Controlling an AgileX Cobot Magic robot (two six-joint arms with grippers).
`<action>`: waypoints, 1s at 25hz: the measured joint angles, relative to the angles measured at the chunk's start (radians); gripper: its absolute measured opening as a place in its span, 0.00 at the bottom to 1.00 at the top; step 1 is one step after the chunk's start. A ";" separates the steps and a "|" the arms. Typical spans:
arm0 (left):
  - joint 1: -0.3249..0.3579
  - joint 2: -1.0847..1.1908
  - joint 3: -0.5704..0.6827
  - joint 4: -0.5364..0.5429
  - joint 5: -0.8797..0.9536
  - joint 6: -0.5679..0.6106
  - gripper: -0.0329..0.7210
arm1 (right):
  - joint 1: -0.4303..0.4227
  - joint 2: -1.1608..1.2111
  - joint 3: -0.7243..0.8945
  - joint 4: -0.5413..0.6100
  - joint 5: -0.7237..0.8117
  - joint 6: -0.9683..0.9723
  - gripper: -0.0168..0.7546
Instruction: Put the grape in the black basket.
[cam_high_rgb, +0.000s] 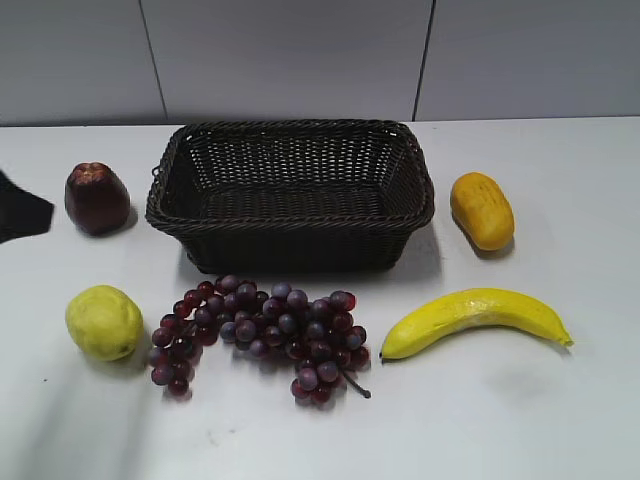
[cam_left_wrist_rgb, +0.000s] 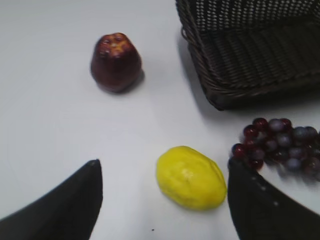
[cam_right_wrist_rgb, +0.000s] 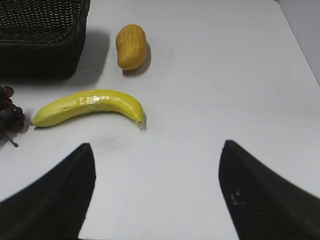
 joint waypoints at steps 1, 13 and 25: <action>-0.038 0.044 -0.023 0.000 -0.001 0.004 0.81 | 0.000 0.000 0.000 0.000 0.000 0.000 0.78; -0.454 0.493 -0.316 0.033 0.119 0.097 0.90 | 0.000 0.000 0.000 0.000 0.000 0.000 0.78; -0.544 0.832 -0.485 0.072 0.110 0.190 0.90 | 0.000 0.000 0.000 0.000 0.000 0.000 0.78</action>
